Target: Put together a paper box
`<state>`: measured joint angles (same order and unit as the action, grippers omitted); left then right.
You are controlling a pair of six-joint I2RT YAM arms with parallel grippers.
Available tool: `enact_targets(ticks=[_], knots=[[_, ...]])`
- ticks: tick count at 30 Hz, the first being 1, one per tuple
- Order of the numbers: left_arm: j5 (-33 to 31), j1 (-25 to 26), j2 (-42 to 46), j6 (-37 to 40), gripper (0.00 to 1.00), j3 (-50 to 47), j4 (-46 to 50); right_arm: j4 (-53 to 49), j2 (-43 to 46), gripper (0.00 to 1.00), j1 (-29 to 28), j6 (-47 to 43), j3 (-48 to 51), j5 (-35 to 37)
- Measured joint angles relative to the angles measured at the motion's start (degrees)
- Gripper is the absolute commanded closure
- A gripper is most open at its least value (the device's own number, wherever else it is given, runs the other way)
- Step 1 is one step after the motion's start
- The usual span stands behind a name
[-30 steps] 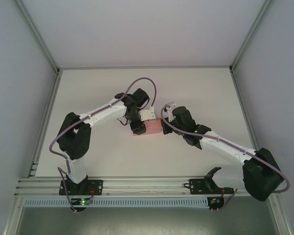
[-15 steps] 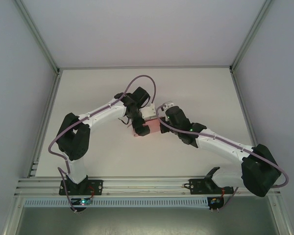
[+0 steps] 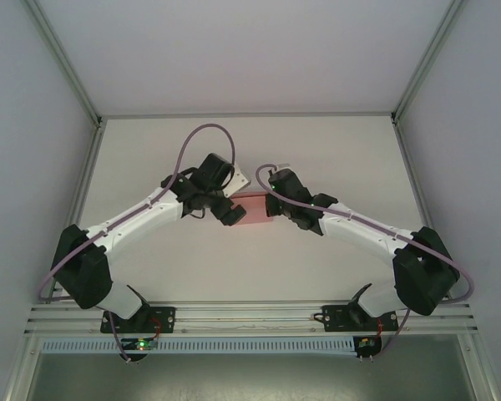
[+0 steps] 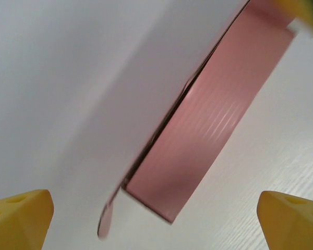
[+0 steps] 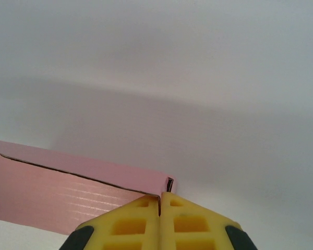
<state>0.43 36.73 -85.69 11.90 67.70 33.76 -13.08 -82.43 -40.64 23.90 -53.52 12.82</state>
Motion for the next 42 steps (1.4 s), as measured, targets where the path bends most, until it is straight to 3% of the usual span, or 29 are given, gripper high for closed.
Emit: enact_targets(ticks=[3, 10, 17, 25, 27, 31, 34, 42], knots=[[-3.7, -0.3, 1.5, -4.7, 0.05, -4.0, -0.2, 0.0, -0.1, 1.00, 0.0, -0.2, 0.0, 0.0], [-6.0, -1.7, 4.1, -12.5, 0.41, -5.8, -3.7, 0.4, -0.1, 1.00, 0.0, -1.2, 0.0, -0.2], [-5.4, -2.9, 3.2, -15.5, 0.62, -5.5, -4.9, 0.5, -0.1, 1.00, 0.0, -1.6, 0.1, -0.2], [-2.8, -3.9, 0.2, -15.8, 0.66, -4.4, -5.8, 0.5, -0.1, 1.00, 0.0, -1.8, 0.1, -0.2], [-2.3, -3.8, -0.5, -15.8, 0.70, -3.5, -6.0, 0.5, -0.1, 1.00, 0.0, -1.8, 0.1, -0.2], [-1.9, -3.9, -1.8, -15.4, 0.91, -2.2, -6.0, 0.5, -0.1, 1.00, 0.0, -1.8, 0.1, -0.2], [-1.7, -3.9, -2.4, -15.2, 0.99, -1.7, -6.0, 0.4, -0.1, 1.00, 0.0, -1.8, 0.1, -0.2], [-0.5, -4.5, -2.4, -18.0, 1.00, -1.6, -6.0, 0.4, -0.1, 1.00, 0.0, -1.9, 0.1, -0.2]])
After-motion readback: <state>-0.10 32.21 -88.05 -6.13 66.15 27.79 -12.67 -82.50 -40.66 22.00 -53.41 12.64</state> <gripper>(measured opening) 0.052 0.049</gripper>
